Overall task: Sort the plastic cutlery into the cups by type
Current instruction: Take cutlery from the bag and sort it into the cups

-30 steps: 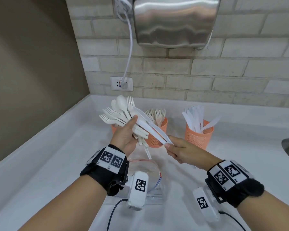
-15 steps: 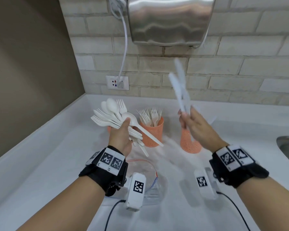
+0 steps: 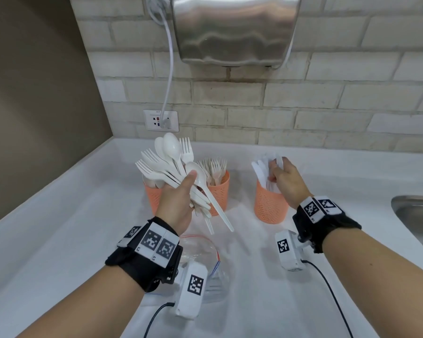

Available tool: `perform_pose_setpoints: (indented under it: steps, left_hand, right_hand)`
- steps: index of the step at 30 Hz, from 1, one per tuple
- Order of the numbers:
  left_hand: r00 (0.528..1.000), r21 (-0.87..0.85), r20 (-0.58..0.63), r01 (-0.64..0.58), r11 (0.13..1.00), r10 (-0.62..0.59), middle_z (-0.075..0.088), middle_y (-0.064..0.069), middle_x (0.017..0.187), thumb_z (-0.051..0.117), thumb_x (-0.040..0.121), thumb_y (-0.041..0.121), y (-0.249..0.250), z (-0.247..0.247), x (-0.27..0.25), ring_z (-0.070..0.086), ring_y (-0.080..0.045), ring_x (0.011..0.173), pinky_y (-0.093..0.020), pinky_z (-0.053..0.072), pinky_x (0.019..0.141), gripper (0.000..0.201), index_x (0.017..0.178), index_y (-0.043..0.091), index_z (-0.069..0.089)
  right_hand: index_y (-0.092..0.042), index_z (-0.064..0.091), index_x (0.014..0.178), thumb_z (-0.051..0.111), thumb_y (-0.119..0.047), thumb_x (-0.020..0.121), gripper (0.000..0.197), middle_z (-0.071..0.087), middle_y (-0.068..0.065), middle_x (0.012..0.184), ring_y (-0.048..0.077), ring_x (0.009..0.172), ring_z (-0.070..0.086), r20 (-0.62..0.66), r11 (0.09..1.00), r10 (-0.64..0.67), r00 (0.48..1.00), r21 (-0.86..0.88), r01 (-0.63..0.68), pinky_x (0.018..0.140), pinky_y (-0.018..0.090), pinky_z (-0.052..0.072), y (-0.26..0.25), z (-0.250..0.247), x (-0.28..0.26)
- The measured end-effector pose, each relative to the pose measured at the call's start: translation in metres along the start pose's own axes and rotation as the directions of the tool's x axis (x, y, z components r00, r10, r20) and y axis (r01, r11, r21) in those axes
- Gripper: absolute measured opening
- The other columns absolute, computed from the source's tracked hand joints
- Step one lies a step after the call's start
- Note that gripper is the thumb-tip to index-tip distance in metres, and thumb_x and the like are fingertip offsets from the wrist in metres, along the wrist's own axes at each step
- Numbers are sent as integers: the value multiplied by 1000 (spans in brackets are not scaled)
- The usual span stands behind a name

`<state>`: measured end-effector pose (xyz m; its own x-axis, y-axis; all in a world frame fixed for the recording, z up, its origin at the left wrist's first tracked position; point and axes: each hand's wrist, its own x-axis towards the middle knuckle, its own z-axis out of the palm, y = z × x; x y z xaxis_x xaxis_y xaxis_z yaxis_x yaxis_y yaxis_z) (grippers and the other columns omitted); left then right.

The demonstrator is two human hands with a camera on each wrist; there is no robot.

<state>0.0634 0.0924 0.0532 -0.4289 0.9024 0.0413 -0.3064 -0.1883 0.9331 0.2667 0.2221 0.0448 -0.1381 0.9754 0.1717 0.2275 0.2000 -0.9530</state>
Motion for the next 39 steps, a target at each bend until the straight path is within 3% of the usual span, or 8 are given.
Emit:
perform_pose_setpoints:
  steps: [3,6,11,16,19,26,33,39]
  left_hand:
    - [999,-2,40,9,1000,-9,59,-6,62,51,94,15,-2,4,-2,59,-16,49,-23,43,41,8,96,8,55]
    - [996,-15,85,17,1000,-16,59,-8,68,52,94,15,-3,4,-2,58,-19,57,-29,41,51,9,101,10,55]
    - [995,-15,103,8,1000,-6,62,-4,61,53,93,15,0,2,-1,59,-16,52,-27,43,48,7,97,12,57]
    - [995,-83,104,8,997,0,67,-1,69,54,92,13,5,-2,-1,66,-17,64,-28,52,55,6,95,14,59]
    - [991,-84,136,-1,996,13,65,-2,65,53,93,14,10,-8,-4,65,-18,62,-24,50,50,6,89,14,58]
    - [993,-79,117,18,997,-8,61,4,68,51,93,18,13,-20,-9,60,-6,60,-17,47,46,8,90,16,58]
    - [985,-55,161,66,996,-56,65,-16,98,60,80,42,15,-25,-14,62,-26,99,-37,47,91,48,109,3,61]
    - [972,-62,174,174,983,-161,57,-6,72,50,92,13,23,-42,-6,56,-13,60,-24,48,52,19,79,10,63]
  right_hand:
    - [-14,47,72,43,-10,93,22,46,1,69,19,70,45,101,993,109,989,31,-113,68,27,37,-5,-1,3]
    - [-15,51,114,58,-11,86,29,49,2,103,18,100,46,102,992,122,987,-53,-117,87,29,38,-14,1,2]
    - [-12,51,118,66,-7,78,43,43,-1,108,7,101,43,-41,864,-466,884,-235,444,84,5,31,-47,20,-26]
    - [-14,54,96,67,-26,84,21,56,-2,79,5,68,53,576,931,-197,793,-145,336,64,15,43,-70,55,-66]
    - [-6,46,101,47,-16,96,11,59,2,71,14,56,59,684,927,-84,725,-212,308,58,25,46,-65,68,-79]
    - [-1,58,112,41,-2,95,25,55,7,82,6,72,50,367,858,-410,835,-156,489,63,7,36,-79,87,-87]
    - [1,51,122,36,-6,96,31,30,2,95,15,87,33,385,729,-456,802,-356,585,74,17,27,-77,128,-116]
    - [-8,61,102,44,1,90,23,45,-1,90,-5,77,49,190,951,-307,932,40,305,73,8,38,-77,120,-99]
